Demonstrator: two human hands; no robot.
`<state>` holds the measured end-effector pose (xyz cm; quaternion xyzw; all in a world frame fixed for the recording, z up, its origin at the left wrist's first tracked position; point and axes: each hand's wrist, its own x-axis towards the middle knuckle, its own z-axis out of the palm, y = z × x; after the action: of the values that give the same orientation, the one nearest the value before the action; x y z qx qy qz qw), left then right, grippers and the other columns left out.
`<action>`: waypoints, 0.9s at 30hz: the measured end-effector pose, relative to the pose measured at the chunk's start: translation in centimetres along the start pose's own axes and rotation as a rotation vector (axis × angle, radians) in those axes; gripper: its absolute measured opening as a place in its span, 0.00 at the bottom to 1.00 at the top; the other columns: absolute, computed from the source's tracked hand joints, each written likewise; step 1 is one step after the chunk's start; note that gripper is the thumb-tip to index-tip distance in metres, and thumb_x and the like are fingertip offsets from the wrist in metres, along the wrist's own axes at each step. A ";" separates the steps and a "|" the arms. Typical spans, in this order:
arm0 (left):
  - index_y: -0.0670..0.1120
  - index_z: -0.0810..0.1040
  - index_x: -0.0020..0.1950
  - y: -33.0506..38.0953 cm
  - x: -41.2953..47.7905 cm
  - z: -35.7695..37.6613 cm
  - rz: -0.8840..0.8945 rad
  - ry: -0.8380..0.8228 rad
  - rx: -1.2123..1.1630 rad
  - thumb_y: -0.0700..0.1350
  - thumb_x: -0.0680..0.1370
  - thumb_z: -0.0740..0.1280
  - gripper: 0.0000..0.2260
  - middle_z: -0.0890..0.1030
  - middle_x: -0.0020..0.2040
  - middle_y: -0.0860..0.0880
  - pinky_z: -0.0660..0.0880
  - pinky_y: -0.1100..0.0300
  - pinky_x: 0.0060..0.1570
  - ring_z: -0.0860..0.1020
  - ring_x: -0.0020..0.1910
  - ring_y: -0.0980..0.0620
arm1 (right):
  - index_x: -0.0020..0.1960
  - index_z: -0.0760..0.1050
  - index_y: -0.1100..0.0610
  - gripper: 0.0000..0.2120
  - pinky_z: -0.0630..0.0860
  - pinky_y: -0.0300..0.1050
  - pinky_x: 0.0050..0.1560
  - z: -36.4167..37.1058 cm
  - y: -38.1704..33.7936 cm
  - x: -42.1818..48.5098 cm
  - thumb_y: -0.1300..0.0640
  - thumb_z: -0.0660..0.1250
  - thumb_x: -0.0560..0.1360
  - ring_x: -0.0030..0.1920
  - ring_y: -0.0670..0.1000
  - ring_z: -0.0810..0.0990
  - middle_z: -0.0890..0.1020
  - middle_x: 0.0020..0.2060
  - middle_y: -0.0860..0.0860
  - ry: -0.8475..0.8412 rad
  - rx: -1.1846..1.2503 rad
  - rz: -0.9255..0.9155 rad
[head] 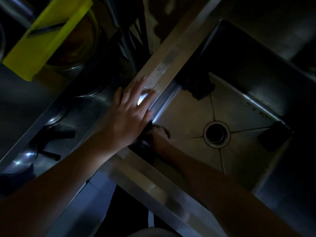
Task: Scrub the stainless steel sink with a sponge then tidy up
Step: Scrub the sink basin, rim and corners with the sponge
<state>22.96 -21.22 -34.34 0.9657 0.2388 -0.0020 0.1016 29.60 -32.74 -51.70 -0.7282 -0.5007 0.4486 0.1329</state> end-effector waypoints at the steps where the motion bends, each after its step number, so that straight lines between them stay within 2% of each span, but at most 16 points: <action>1: 0.45 0.69 0.69 -0.1 -0.2 -0.1 -0.007 0.006 -0.011 0.48 0.77 0.59 0.21 0.62 0.74 0.38 0.63 0.37 0.64 0.63 0.71 0.37 | 0.53 0.80 0.61 0.12 0.68 0.50 0.62 0.6 -0.5 0.6 0.56 0.68 0.72 0.60 0.59 0.74 0.79 0.56 0.59 0.005 -0.034 0.030; 3: 0.45 0.68 0.70 -0.2 -0.5 -0.1 -0.019 -0.002 -0.021 0.47 0.77 0.61 0.21 0.61 0.74 0.38 0.61 0.37 0.65 0.62 0.72 0.37 | 0.59 0.76 0.62 0.16 0.70 0.54 0.58 1.6 -1.0 0.6 0.54 0.65 0.75 0.66 0.60 0.65 0.72 0.62 0.57 -0.032 -0.120 0.103; 5: 0.46 0.67 0.71 -0.2 -0.7 0.0 -0.024 -0.028 0.004 0.48 0.77 0.59 0.22 0.60 0.75 0.38 0.61 0.38 0.65 0.61 0.72 0.38 | 0.63 0.73 0.60 0.19 0.73 0.55 0.53 1.8 -0.3 -0.4 0.49 0.62 0.77 0.66 0.61 0.63 0.68 0.65 0.55 -0.072 -0.212 0.074; 9: 0.48 0.66 0.70 0.2 -0.8 -0.1 -0.066 -0.065 -0.004 0.50 0.77 0.56 0.21 0.59 0.75 0.40 0.62 0.40 0.66 0.60 0.72 0.39 | 0.65 0.72 0.52 0.18 0.69 0.51 0.58 0.1 2.8 -3.2 0.47 0.55 0.80 0.64 0.60 0.66 0.70 0.65 0.54 -0.155 -0.383 -0.105; 12: 0.47 0.67 0.70 0.7 -1.0 0.0 -0.072 -0.053 -0.049 0.50 0.77 0.56 0.22 0.59 0.75 0.40 0.59 0.39 0.65 0.59 0.72 0.39 | 0.68 0.70 0.50 0.17 0.66 0.48 0.62 -0.6 5.1 -6.4 0.50 0.57 0.80 0.65 0.58 0.65 0.67 0.68 0.52 -0.246 -0.402 -0.084; 16: 0.45 0.68 0.69 1.4 -2.3 0.2 -0.071 -0.053 -0.070 0.51 0.78 0.54 0.22 0.59 0.75 0.40 0.59 0.39 0.66 0.60 0.72 0.37 | 0.71 0.66 0.51 0.22 0.64 0.49 0.66 -1.5 8.3 -10.8 0.56 0.61 0.77 0.67 0.59 0.63 0.62 0.72 0.53 -0.382 -0.432 -0.032; 19: 0.44 0.70 0.69 2.1 -3.7 0.4 -0.093 -0.056 -0.067 0.51 0.78 0.53 0.22 0.60 0.74 0.37 0.61 0.38 0.65 0.61 0.72 0.36 | 0.71 0.67 0.50 0.24 0.62 0.49 0.67 -1.8 10.4 -13.6 0.54 0.64 0.75 0.68 0.58 0.63 0.63 0.71 0.53 -0.435 -0.399 -0.009; 22: 0.43 0.69 0.69 3.0 -5.0 0.6 -0.120 -0.093 -0.070 0.52 0.78 0.52 0.23 0.60 0.74 0.36 0.63 0.34 0.65 0.59 0.72 0.35 | 0.68 0.71 0.53 0.21 0.61 0.46 0.69 -2.1 11.7 -14.8 0.55 0.65 0.76 0.70 0.57 0.63 0.65 0.71 0.55 -0.448 -0.324 0.048; 24: 0.44 0.70 0.69 3.9 -6.0 0.7 -0.123 -0.080 -0.051 0.51 0.77 0.54 0.23 0.62 0.73 0.36 0.63 0.34 0.65 0.61 0.72 0.35 | 0.63 0.76 0.58 0.16 0.62 0.44 0.66 -2.6 11.6 -14.4 0.59 0.66 0.76 0.67 0.58 0.69 0.72 0.66 0.59 -0.438 -0.177 0.046; 27: 0.44 0.72 0.67 5.5 -7.7 0.8 -0.129 -0.026 -0.020 0.50 0.77 0.57 0.21 0.64 0.72 0.35 0.59 0.40 0.67 0.61 0.71 0.35 | 0.56 0.80 0.64 0.13 0.67 0.43 0.59 -2.9 10.1 -12.8 0.63 0.69 0.73 0.59 0.59 0.76 0.80 0.57 0.62 -0.389 -0.058 0.052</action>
<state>18.72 -29.69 -33.65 0.9471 0.2993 -0.0186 0.1141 36.78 -47.55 -49.87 -0.6440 -0.5107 0.5696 0.0007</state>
